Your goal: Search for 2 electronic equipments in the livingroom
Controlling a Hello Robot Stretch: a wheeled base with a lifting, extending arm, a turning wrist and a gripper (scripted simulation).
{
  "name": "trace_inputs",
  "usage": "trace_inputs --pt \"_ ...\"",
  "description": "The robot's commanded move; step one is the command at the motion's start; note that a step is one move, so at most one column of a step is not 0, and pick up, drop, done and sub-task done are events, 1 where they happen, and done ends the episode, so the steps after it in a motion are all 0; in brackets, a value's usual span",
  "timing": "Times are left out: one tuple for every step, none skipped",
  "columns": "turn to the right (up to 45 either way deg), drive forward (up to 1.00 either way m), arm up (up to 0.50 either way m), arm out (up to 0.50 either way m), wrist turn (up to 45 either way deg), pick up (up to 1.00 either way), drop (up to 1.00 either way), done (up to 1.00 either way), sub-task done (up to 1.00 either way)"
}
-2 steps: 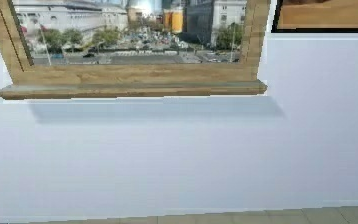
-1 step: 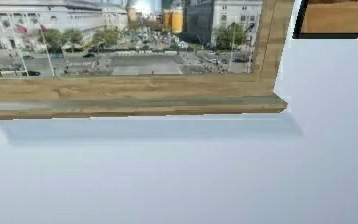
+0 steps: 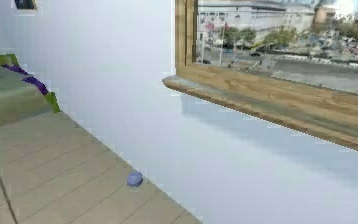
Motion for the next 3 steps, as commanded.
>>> trace_inputs --pt "-33.0 0.00 0.00 0.00 0.0 0.00 0.00 0.00 0.00" --pt "0.0 0.25 0.00 0.00 0.0 0.00 0.00 0.00 0.00" --pt "-9.0 0.00 0.00 0.00 0.0 0.00 0.00 0.00 0.00"
